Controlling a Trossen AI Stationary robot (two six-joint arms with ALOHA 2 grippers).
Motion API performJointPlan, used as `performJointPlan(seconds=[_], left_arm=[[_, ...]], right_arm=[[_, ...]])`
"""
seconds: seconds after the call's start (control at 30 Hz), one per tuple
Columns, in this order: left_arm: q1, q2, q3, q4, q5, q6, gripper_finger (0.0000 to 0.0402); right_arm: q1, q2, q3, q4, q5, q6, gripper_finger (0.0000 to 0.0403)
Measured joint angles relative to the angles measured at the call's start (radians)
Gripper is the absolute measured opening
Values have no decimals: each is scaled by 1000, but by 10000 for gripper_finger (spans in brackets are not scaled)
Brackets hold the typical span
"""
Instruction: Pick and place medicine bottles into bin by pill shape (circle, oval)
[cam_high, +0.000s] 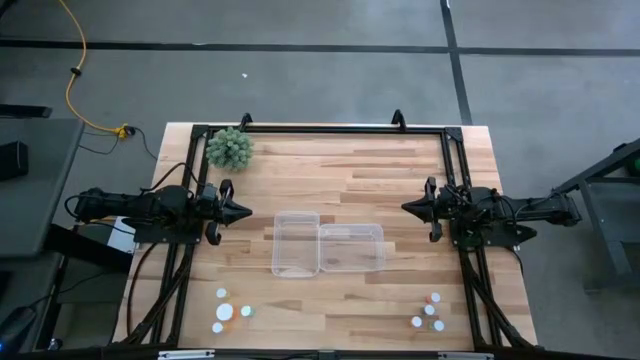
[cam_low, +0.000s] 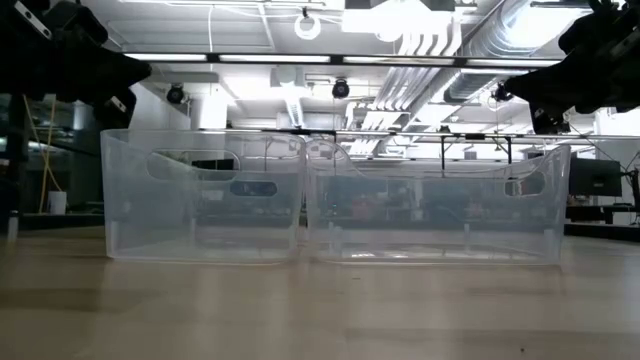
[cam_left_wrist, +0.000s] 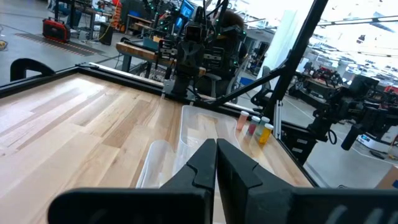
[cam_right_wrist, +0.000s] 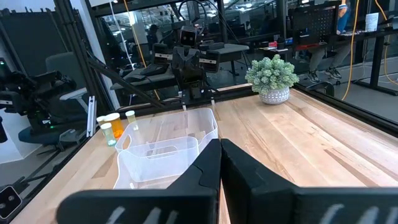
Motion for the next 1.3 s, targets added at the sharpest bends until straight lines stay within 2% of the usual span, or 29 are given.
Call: performJointPlan(seconds=[1.1, 1.2, 1.3], left_arm=[[0, 0, 0, 0, 0, -1, 3], [0, 0, 0, 0, 0, 0, 3], [0, 0, 0, 0, 0, 0, 3]], right_arm=[[0, 0, 0, 1, 0, 2, 0], [0, 0, 0, 45, 2, 90, 0], [0, 0, 0, 155, 2, 279, 0]])
